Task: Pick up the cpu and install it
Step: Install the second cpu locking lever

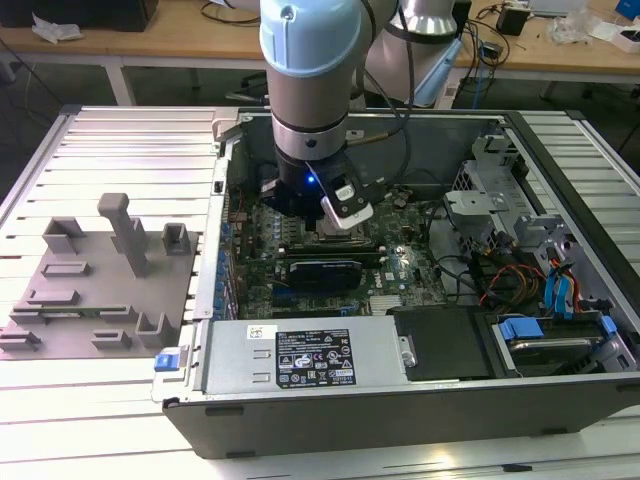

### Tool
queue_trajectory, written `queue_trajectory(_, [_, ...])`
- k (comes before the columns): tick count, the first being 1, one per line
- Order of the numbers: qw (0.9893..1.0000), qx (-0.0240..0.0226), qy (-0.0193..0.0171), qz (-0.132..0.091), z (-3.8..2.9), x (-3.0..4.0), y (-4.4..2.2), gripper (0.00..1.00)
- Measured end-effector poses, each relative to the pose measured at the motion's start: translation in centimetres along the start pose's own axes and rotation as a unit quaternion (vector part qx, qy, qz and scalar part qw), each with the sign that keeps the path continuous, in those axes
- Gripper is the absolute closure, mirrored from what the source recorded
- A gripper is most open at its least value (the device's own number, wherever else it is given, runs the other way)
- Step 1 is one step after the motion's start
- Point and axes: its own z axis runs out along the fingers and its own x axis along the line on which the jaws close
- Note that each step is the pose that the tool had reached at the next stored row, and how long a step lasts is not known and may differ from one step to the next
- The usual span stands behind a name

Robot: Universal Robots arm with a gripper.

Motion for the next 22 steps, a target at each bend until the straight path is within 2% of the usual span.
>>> queue_trajectory(4, [1.0,0.0002,0.0006,0.001,0.05,-1.0,0.01,0.89])
queue_trajectory(5, [1.0,0.0002,0.0005,0.002,0.09,-1.82,0.03,0.89])
queue_trajectory(8, [1.0,0.0002,0.0004,0.002,0.16,-2.85,0.08,0.89])
queue_trajectory(10, [1.0,0.0003,0.0005,0.002,0.21,-3.13,0.32,0.89])
queue_trajectory(13, [1.0,0.0003,0.0005,0.002,0.45,-3.46,1.42,0.89])
queue_trajectory(14, [1.0,0.0003,0.0005,0.002,0.5,-3.76,1.6,0.89])
queue_trajectory(19, [1.0,0.0003,0.0004,0.002,0.59,-4.68,1.79,0.89])
queue_trajectory(22, [1.0,0.0003,0.0004,0.002,0.6,-4.78,1.82,0.89])
